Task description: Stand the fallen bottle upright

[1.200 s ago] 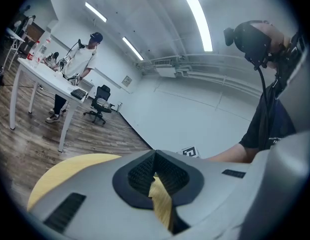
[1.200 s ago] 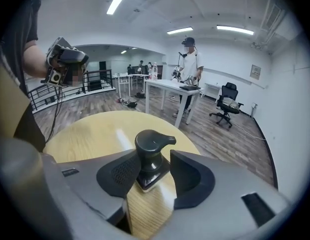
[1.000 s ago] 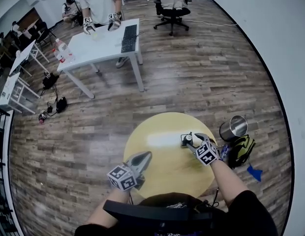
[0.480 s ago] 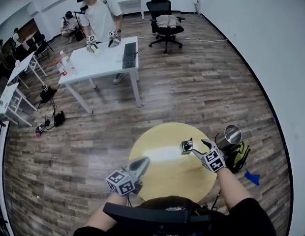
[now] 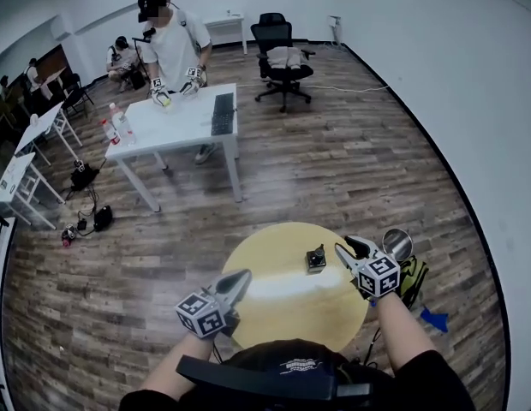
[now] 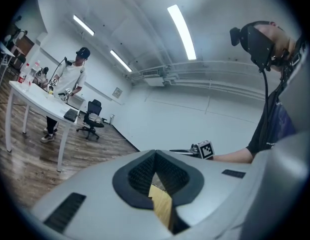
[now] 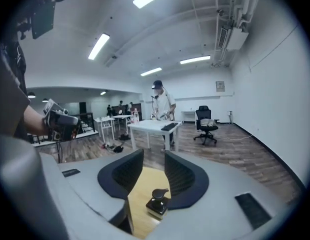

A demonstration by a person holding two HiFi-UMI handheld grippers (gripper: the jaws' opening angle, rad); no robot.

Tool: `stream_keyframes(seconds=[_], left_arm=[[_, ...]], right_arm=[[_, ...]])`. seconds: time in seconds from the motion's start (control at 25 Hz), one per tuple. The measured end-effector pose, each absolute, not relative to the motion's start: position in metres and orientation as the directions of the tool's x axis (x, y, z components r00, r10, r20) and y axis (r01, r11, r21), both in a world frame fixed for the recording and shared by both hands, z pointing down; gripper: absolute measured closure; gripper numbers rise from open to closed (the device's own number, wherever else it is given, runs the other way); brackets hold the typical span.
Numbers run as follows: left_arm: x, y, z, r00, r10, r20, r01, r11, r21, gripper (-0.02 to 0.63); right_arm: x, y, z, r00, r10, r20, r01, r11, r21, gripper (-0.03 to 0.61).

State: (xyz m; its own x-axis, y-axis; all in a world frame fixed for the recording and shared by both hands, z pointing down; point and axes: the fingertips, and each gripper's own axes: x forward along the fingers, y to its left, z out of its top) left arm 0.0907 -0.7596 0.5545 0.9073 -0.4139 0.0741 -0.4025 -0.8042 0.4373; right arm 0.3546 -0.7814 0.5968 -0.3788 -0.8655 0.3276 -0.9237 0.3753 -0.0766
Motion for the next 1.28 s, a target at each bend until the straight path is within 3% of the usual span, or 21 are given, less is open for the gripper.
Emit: stream_keyframes(seconds=[0.16, 0.2, 0.48, 0.72, 1.28], left_arm=[[0.127, -0.723, 0.526, 0.877, -0.478, 0.040, -0.448, -0.787, 0.424, 0.583], [0.136, -0.714, 0.520, 0.868, -0.495, 0.030, -0.459, -0.779, 0.426, 0.583], [0.184, -0.663, 0.505, 0.830, -0.557, 0.028, -0.513, -0.744, 0.428, 0.583], [0.169, -0.654, 0.489, 0.835, -0.550, 0.011, -0.509, -0.766, 0.393, 0.583], [0.122, -0.658, 0.487, 0.860, -0.510, -0.008, -0.465, -0.790, 0.400, 0.583]], right_arm=[[0.382, -0.748, 0.545, -0.454, -0.860, 0.234, -0.890, 0.446, -0.090, 0.556], [0.387, -0.739, 0.536, -0.482, -0.848, 0.218, -0.876, 0.474, -0.092, 0.568], [0.412, -0.692, 0.506, -0.621, -0.768, 0.156, -0.782, 0.597, -0.178, 0.574], [0.409, -0.671, 0.487, -0.611, -0.784, 0.111, -0.789, 0.593, -0.158, 0.577], [0.358, -0.651, 0.505, -0.594, -0.788, 0.161, -0.803, 0.569, -0.178, 0.577]])
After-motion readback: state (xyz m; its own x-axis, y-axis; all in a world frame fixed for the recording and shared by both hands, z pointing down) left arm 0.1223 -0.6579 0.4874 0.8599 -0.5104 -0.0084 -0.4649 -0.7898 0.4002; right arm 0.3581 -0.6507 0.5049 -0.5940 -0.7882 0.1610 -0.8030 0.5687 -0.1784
